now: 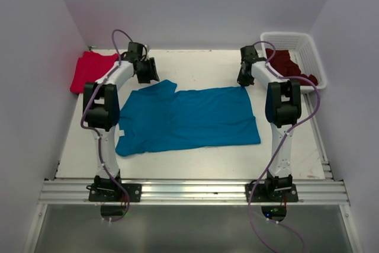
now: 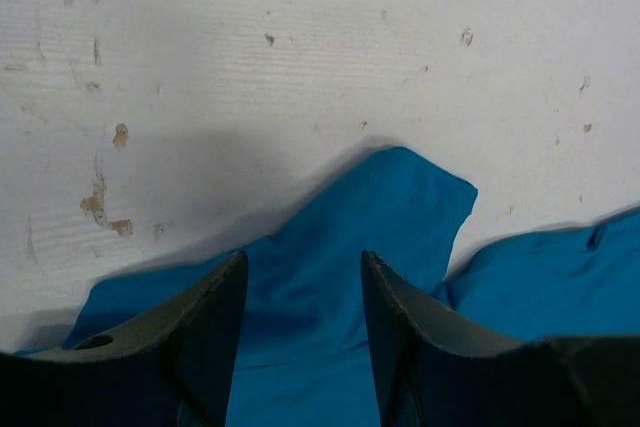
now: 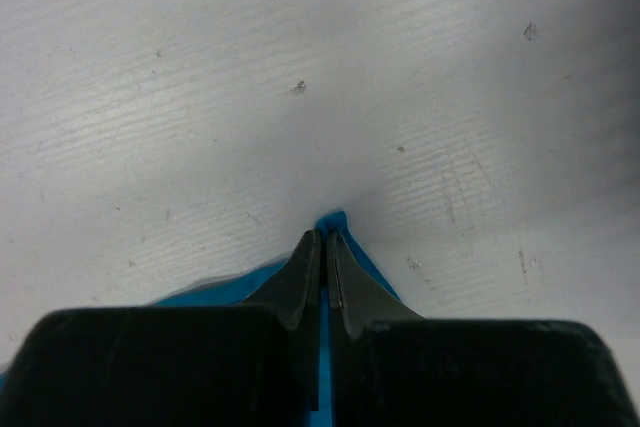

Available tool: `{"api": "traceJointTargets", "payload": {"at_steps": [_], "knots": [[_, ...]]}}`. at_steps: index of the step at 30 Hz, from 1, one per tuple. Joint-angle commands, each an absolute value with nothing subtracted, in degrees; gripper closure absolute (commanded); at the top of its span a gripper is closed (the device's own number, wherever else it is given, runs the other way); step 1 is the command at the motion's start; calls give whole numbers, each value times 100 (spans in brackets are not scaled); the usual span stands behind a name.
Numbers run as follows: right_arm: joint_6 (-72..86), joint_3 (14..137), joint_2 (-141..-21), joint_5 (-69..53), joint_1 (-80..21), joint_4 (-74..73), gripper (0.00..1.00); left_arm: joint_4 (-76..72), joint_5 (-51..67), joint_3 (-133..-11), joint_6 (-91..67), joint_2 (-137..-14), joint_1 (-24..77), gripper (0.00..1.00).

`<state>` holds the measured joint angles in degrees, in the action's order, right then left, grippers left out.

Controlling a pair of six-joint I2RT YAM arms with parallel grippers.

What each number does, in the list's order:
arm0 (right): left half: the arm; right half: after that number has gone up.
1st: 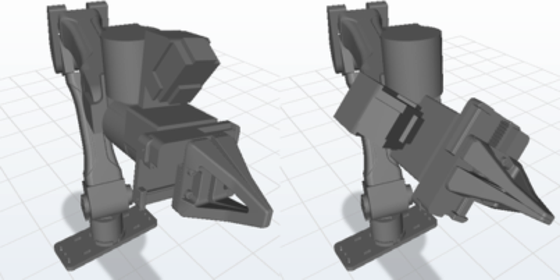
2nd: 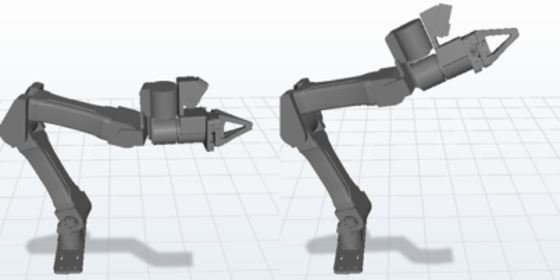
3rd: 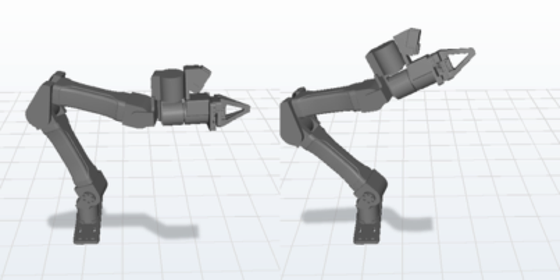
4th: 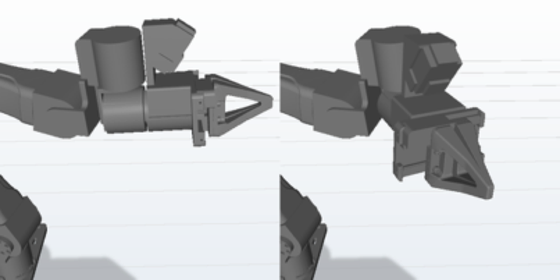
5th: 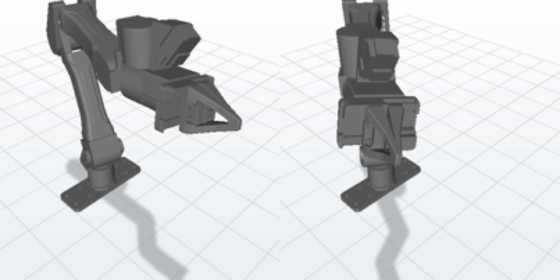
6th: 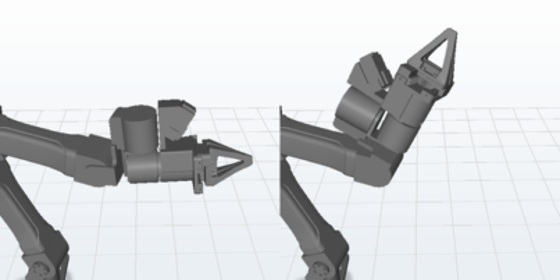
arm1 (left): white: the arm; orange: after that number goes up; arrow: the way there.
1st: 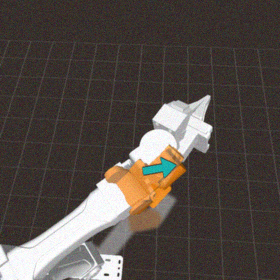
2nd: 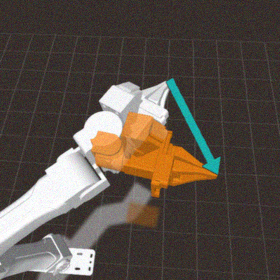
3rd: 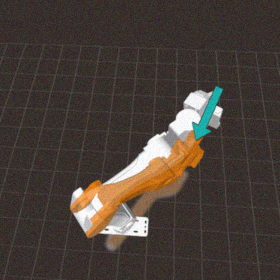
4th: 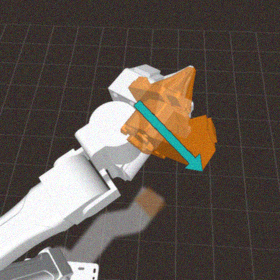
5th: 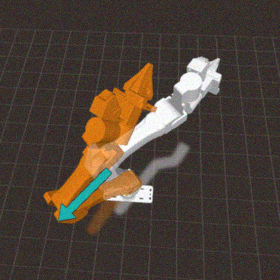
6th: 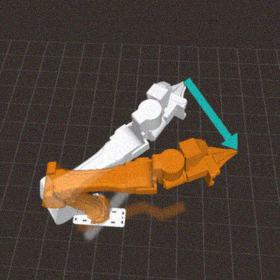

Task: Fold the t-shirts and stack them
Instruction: Fold the tshirt

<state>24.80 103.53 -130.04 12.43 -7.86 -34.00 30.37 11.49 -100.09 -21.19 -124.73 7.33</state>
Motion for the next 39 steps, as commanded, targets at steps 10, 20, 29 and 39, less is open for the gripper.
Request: {"api": "traceJointTargets", "payload": {"at_steps": [10, 20, 29, 39], "knots": [[2426, 10169, -13078, 1257, -738, -3612, 100, 3085, 1187, -9730, -1942, -12823, 791, 48], [2426, 10151, -13122, 1222, -729, -3612, 100, 3032, 1125, -9615, -1942, -12937, 782, 62], [2417, 10134, -13026, 1257, -729, -3577, 100, 2681, 1195, -9352, -1986, -12516, 782, 100], [2435, 9949, -12438, 1222, -738, -3375, 100, 2487, 1125, -9352, -2057, -11708, 782, 100]]}}
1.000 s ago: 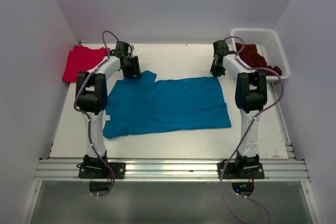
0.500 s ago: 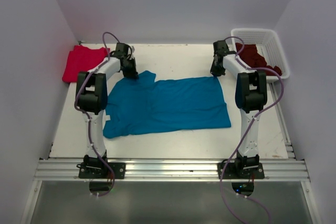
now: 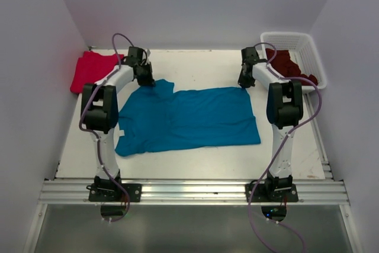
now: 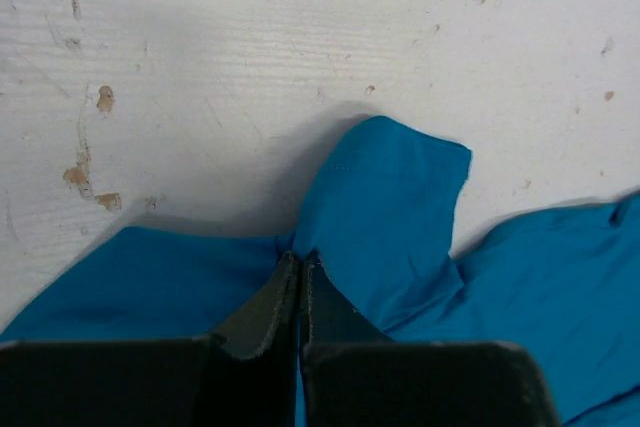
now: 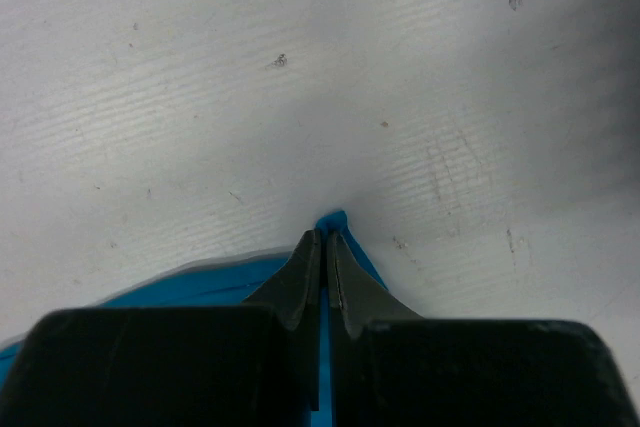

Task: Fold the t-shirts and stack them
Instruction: Fold the tshirt

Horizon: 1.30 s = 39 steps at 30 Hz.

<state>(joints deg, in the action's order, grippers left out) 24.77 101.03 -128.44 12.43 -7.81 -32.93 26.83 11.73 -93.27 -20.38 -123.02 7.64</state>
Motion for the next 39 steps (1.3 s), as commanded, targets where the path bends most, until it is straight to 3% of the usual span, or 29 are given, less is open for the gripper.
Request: {"api": "traceJointTargets", "payload": {"at_steps": [1, 10, 26, 39], "knots": [[2435, 9949, -12393, 1230, -730, -3375, 100, 2479, 1116, -9343, -2057, -11672, 782, 100], [2452, 9730, -11752, 1222, -730, -3401, 100, 2548, 1160, -9079, -2022, -11092, 791, 100], [2619, 8465, -10433, 1222, -738, -3489, 100, 3120, 1020, -7244, -1872, -9538, 809, 100], [2672, 7392, -9554, 1239, -879, -3507, 100, 3463, 835, -6496, -1784, -8508, 817, 100]]}}
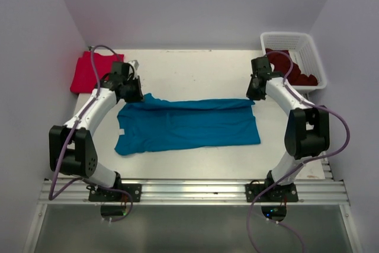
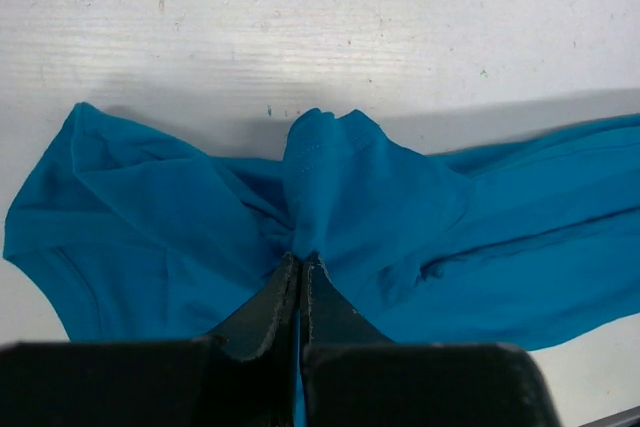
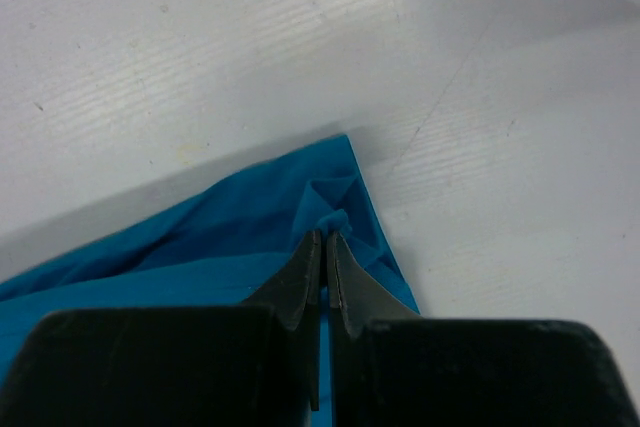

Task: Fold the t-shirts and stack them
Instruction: Fold the tshirt

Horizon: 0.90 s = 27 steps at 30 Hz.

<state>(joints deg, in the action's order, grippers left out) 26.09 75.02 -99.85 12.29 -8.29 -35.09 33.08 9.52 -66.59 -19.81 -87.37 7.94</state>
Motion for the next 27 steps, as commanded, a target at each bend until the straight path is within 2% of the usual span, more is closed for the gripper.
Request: {"api": "traceJointTargets", "payload": {"at_steps": [1, 6, 16, 17, 18, 20, 21, 22, 23, 26, 27], "knots": [[2672, 7348, -9467, 1239, -879, -3498, 100, 3454, 835, -6373, -1775, -8464, 817, 100], [2672, 7146, -9334, 1266, -923, -3507, 100, 3323, 888, -5951, -1775, -8394, 826, 96], [2689, 6821, -9290, 1292, -984, -3454, 100, 3190, 870, -5555, -1810, -8288, 844, 96], [2681, 6794, -9307, 1275, -984, -3480, 100, 3190, 879, -5546, -1811, -8279, 844, 92], [2689, 6785, -9308, 1292, -984, -3489, 99, 3225, 888, -5546, -1819, -8244, 844, 88], [2716, 6715, -9264, 1292, -993, -3516, 73, 3269, 853, -5546, -1854, -8174, 861, 80], [2733, 6689, -9238, 1292, -993, -3533, 62, 3304, 835, -5555, -1872, -8052, 870, 66], [2733, 6671, -9168, 1292, -1002, -3551, 54, 3313, 765, -5555, -1907, -7938, 896, 58], [2733, 6636, -9123, 1292, -1002, -3568, 51, 3287, 747, -5555, -1925, -7815, 905, 40], [2760, 6627, -8851, 1257, -1002, -3630, 42, 3199, 686, -5625, -2013, -7235, 923, 6], [2777, 6627, -8790, 1239, -993, -3630, 42, 3121, 677, -5695, -2030, -6998, 932, 0]]}}
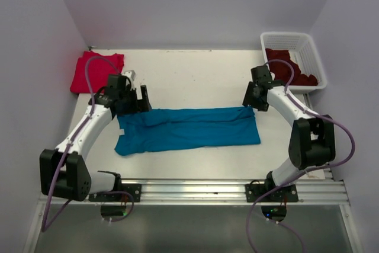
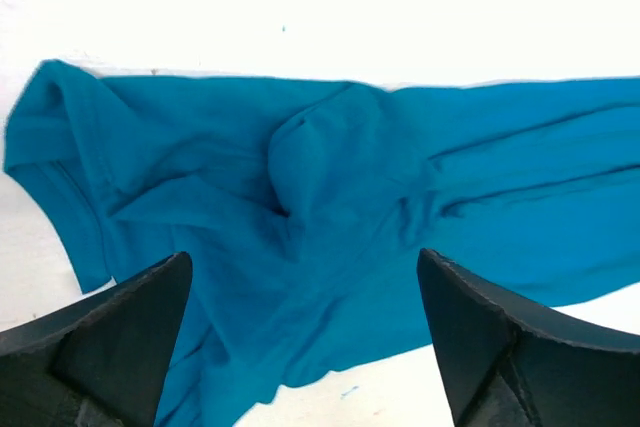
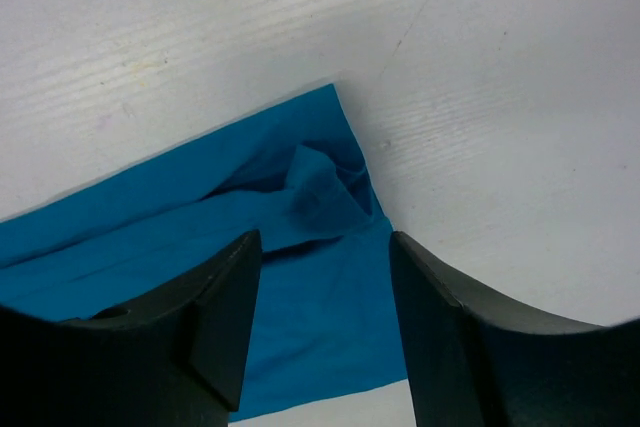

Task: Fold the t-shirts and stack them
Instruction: Fold the tshirt

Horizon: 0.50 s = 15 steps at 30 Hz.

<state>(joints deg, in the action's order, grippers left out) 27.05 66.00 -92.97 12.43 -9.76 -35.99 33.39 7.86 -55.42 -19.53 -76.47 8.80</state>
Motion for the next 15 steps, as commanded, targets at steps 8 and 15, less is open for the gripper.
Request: {"api": "traceJointTargets", "payload": {"at_steps": [8, 15], "knots": [[2795, 7153, -9234, 1099, -1002, -3489, 66, 2541, 1045, -5713, -1986, -7601, 932, 5], [2856, 7462, -9974, 1046, -1011, -3314, 100, 1487, 1774, -5747, -2109, -8971, 932, 37]]}}
